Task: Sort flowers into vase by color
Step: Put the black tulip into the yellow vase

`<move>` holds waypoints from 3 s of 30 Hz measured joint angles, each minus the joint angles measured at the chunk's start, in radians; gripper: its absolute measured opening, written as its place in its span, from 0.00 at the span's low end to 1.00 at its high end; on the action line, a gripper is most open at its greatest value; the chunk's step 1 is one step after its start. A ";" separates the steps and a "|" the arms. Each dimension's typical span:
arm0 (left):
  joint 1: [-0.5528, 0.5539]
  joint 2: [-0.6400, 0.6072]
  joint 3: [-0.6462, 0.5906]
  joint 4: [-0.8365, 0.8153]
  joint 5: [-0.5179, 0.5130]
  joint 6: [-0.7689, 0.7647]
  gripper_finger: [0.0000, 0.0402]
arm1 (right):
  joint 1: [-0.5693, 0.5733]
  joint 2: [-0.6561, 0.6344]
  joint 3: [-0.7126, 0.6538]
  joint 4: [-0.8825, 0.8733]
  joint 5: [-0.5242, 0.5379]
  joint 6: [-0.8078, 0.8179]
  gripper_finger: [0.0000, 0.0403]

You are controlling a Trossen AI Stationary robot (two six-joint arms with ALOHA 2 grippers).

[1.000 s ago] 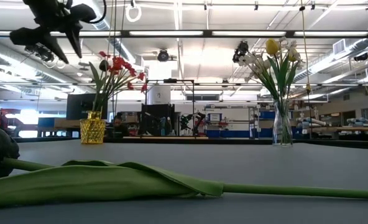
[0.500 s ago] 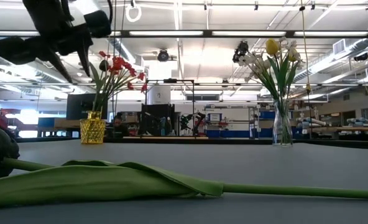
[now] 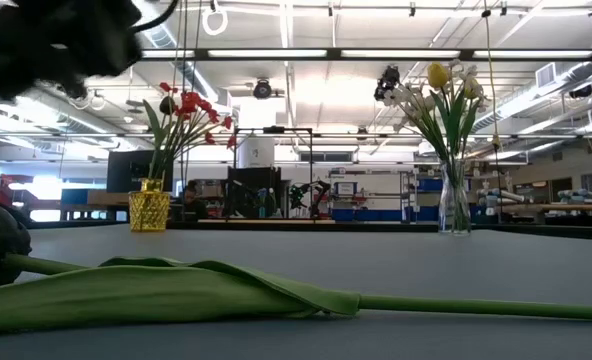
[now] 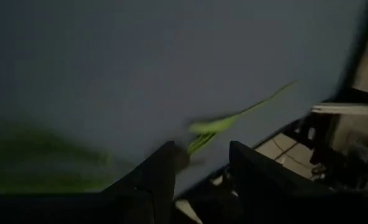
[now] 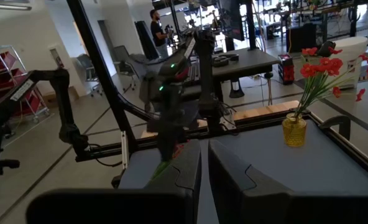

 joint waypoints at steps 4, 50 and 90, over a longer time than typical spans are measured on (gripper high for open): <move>-0.074 0.085 0.000 0.076 0.069 -0.243 0.39 | 0.000 0.000 0.000 0.000 0.000 0.000 0.10; 0.074 -0.062 0.031 0.388 -0.124 0.789 0.39 | 0.094 0.380 -0.063 0.134 0.012 0.505 0.09; -0.050 -0.174 0.031 -0.155 -0.100 0.875 0.39 | 0.622 1.600 0.553 -0.009 0.265 0.276 0.26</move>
